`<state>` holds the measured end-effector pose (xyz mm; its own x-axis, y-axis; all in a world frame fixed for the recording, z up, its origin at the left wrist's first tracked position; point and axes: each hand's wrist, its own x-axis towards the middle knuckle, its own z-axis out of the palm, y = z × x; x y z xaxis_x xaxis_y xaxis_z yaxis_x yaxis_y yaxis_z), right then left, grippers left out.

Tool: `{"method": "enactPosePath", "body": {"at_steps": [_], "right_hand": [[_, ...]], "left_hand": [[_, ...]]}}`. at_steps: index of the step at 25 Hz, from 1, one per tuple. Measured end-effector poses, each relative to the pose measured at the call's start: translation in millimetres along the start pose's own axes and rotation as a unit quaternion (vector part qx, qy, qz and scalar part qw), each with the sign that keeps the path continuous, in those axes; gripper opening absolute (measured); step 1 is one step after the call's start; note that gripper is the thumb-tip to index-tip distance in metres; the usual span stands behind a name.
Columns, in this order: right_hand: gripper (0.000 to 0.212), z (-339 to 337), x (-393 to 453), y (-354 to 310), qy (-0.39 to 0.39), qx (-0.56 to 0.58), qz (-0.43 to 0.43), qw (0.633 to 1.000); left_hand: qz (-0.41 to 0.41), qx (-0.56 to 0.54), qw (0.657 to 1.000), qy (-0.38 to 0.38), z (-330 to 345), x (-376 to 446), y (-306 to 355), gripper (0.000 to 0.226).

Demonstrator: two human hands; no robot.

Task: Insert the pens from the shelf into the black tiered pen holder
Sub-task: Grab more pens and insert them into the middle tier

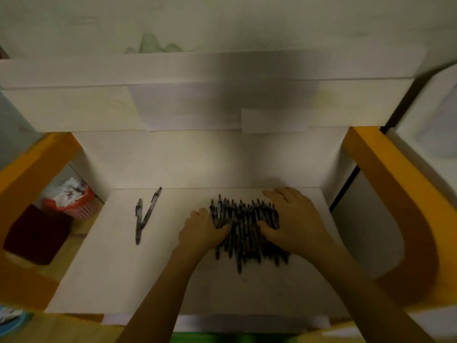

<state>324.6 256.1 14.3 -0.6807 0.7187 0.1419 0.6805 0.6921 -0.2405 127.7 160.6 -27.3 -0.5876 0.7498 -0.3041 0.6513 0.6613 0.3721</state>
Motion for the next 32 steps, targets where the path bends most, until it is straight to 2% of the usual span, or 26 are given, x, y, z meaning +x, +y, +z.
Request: {"method": "enactPosePath", "body": {"at_steps": [3,8,14,20,26,29,32], "right_hand": [[0.075,6.3,5.2,1.5,-0.012,-0.005,0.017,1.000],[0.073,12.7,12.0,1.4,-0.014,0.008,0.018,1.000],[0.072,19.3,19.2,-4.6,-0.025,0.010,0.005,1.000],[0.069,19.4,22.5,-6.6,-0.032,0.016,-0.004,0.999],[0.066,10.1,21.0,-3.7,-0.029,0.024,-0.018,0.999],[0.064,5.2,18.2,-0.7,-0.020,0.024,-0.024,0.999],[0.063,2.8,17.6,1.4,-0.013,0.020,-0.030,0.999]], "left_hand": [[-0.034,0.023,0.999,-0.013,16.2,16.5,6.4,0.095],[-0.064,-0.039,0.996,-0.042,23.5,33.9,19.5,0.093],[-0.036,-0.057,0.996,-0.056,30.7,43.5,26.2,0.096],[-0.013,-0.048,0.997,-0.053,39.8,39.8,33.3,0.079],[-0.008,-0.045,0.998,-0.044,42.7,41.6,31.1,0.034],[-0.017,-0.024,0.999,-0.040,38.6,38.4,31.8,0.025],[-0.038,-0.042,0.997,-0.051,35.3,37.9,27.9,0.029]]}}
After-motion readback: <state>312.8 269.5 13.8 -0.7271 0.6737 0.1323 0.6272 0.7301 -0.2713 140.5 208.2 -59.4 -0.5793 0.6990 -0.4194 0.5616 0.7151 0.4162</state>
